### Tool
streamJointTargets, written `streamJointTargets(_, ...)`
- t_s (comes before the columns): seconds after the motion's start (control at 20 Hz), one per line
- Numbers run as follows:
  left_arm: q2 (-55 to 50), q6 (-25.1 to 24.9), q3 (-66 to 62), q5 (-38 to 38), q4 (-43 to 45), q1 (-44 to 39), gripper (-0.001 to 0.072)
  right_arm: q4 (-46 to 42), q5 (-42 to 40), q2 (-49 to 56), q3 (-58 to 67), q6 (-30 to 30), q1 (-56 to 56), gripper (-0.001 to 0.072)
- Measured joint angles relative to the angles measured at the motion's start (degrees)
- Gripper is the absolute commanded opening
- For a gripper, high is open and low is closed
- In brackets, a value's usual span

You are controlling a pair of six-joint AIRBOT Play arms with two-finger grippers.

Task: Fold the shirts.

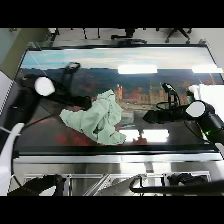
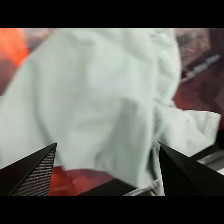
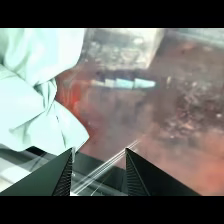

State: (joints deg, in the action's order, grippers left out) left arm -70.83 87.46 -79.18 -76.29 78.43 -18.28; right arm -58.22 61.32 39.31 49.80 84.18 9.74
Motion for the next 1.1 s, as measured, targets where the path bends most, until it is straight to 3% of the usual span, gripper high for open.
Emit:
streamJointTargets(0.15,4.57,-0.55,5.79,-0.48,0.61,8.13,0.0701,2.62,-0.42,3.61,0.35,-2.99,0.13,0.0391)
streamJointTargets(0.3,9.18,-2.80,18.32,2.69,-2.60,16.11,0.0702,9.51,-1.25,9.20,0.46,-9.81,1.84,0.0425)
streamJointTargets(0.35,10.34,-4.50,23.12,4.39,-5.40,18.40,0.0702,12.20,-1.92,11.43,0.48,-12.41,3.06,0.0588)
streamJointTargets(0.4,11.15,-6.40,27.36,6.43,-8.44,20.22,0.0702,14.51,-2.82,13.57,0.48,-14.84,4.44,0.0650)
streamJointTargets(0.6,12.72,-15.80,41.59,11.45,-24.46,23.26,0.0701,25.70,-8.00,21.75,0.52,-25.16,10.14,0.0642)
streamJointTargets(0.75,13.07,-20.68,48.37,14.95,-33.77,19.65,0.0702,31.01,-13.73,26.67,2.08,-31.12,11.74,0.0640)
streamJointTargets(0.85,13.16,-22.03,51.17,18.82,-36.85,14.93,0.0702,32.68,-15.50,30.25,4.68,-33.33,12.11,0.0624)
streamJointTargets(0.9,13.18,-22.18,52.11,21.27,-37.97,12.37,0.0702,33.16,-16.31,32.09,6.21,-34.07,12.22,0.0535)
streamJointTargets(1.1,12.31,-21.20,53.94,30.67,-39.78,4.87,0.0702,31.58,-16.63,37.77,12.35,-34.97,12.28,0.0520)
